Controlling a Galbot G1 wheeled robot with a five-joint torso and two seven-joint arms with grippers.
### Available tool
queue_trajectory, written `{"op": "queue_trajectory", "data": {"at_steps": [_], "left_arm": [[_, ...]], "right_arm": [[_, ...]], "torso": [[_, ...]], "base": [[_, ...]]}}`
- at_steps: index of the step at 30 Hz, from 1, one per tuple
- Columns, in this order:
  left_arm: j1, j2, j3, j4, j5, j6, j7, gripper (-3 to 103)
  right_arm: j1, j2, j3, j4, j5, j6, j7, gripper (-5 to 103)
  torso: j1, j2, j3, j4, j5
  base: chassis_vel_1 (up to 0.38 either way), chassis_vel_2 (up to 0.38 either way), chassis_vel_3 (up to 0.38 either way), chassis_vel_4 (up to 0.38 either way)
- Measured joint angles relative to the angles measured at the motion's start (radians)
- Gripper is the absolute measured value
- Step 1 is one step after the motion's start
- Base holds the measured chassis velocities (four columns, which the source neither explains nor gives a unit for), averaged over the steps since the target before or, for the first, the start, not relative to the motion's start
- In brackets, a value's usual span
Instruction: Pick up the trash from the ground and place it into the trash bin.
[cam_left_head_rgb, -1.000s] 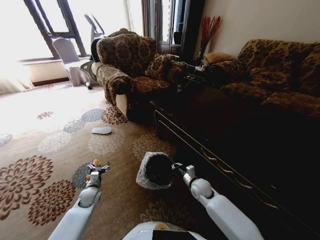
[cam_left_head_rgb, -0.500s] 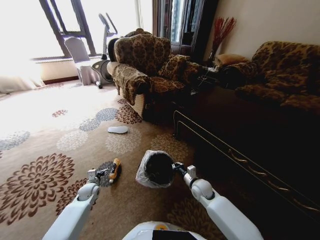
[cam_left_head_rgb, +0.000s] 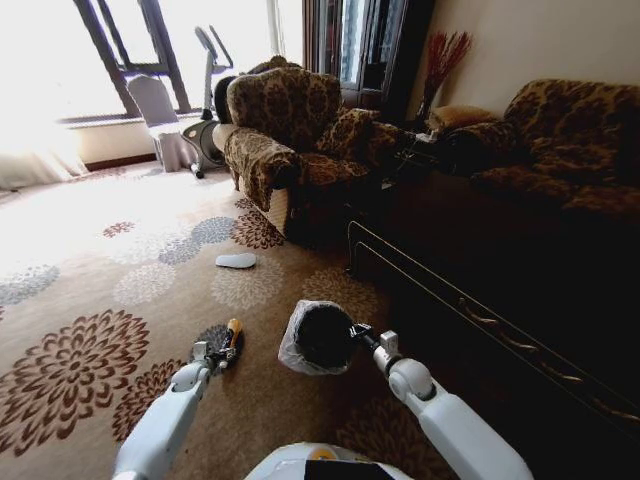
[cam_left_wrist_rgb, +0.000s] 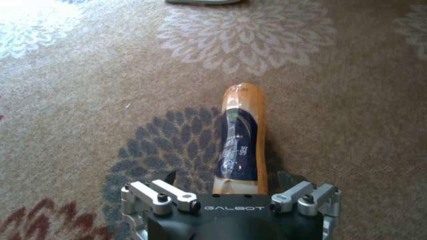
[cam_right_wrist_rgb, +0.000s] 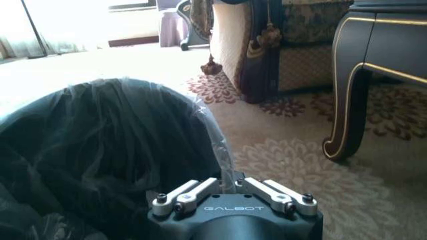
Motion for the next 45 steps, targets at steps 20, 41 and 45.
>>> {"op": "queue_trajectory", "data": {"at_steps": [20,41,45], "left_arm": [[-0.081,-0.063,-0.015,0.174,0.009,-0.092,0.032,48],[0.187,-0.028,-0.055,-0.283,-0.443,-0.48,0.374,21],[0.284,-0.013,-0.061,-0.556,-0.574,-0.503,0.475,21]], "right_arm": [[-0.01,-0.019,0.001,-0.002,0.007,0.01,-0.011,1],[0.142,0.048,-0.015,-0.101,0.034,-0.081,-0.021,1],[0.269,0.058,-0.111,-0.204,0.041,-0.116,-0.021,1]], "torso": [[0.0,0.0,0.0,-0.0004,0.0006],[0.0,0.0,0.0,-0.0002,-0.0001],[0.0,0.0,0.0,-0.0005,0.0002]], "base": [[0.0,0.0,0.0,0.0],[0.0,0.0,0.0,0.0],[0.0,0.0,0.0,0.0]]}}
